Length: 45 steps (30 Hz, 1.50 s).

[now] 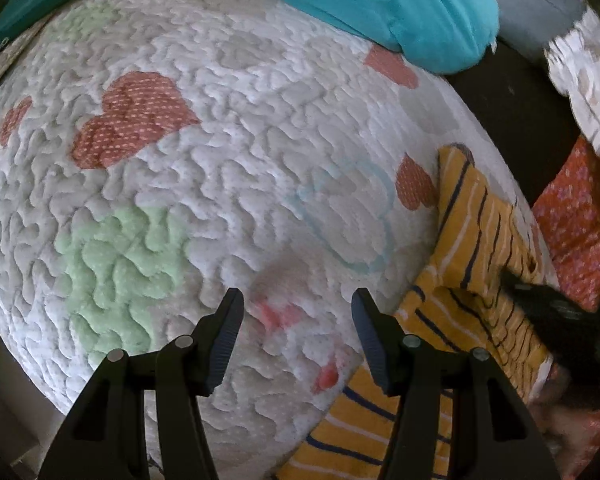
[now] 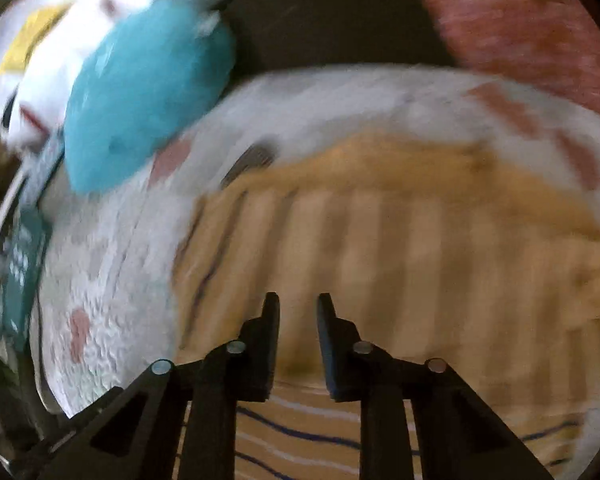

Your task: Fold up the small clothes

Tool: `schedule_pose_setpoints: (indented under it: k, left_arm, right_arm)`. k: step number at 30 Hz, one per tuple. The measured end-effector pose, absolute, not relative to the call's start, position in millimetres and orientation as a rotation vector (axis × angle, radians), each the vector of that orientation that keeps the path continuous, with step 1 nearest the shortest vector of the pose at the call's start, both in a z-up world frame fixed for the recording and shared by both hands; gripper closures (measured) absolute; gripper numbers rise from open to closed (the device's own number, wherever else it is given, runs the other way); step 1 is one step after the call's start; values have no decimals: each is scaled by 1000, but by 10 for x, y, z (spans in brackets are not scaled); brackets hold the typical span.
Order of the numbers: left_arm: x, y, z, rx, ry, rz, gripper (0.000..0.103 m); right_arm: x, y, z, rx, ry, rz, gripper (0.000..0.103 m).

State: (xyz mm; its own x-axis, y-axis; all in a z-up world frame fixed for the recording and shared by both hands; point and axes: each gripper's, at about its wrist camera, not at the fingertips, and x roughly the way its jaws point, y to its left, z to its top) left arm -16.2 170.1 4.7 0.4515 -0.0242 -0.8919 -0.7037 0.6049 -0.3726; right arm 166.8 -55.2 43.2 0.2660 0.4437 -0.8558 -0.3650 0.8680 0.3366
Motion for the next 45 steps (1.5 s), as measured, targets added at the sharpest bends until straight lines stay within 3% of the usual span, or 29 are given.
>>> schedule_pose_setpoints:
  k: [4,10,16,23,27,33,38,45]
  left_arm:
    - [-231,1839,30,-866,1027,498,48]
    - [-278,1930,-11,-913,1031,495,48]
    - [-225,1847,-11,-880,1048,472,48]
    - [-100,1692,-32,-794,1079,469,47]
    - [-122,1602,-21,-743,1074,436,47]
    - [-366,1399,-34,-706,1091,347,47]
    - [-722,1074,-124,-674,1121,267,47]
    - [-1322,714,-323,-580,1209,226,40]
  right_arm:
    - [1551,72,66,111,1286,661,85]
    - [1473,228,217,128,1265,823,83]
    - [1729,-872,396,210,1165,611,83]
    - [1939,-2726,91,444,1199,179,87]
    - [1535,-3399,226,463,1183,23,73]
    - [388,-3353,498,404,1235,302,73]
    - [-554,-2857,304,236,1303,532,73]
    - [-1089,-3508,50,195,1341,307,78]
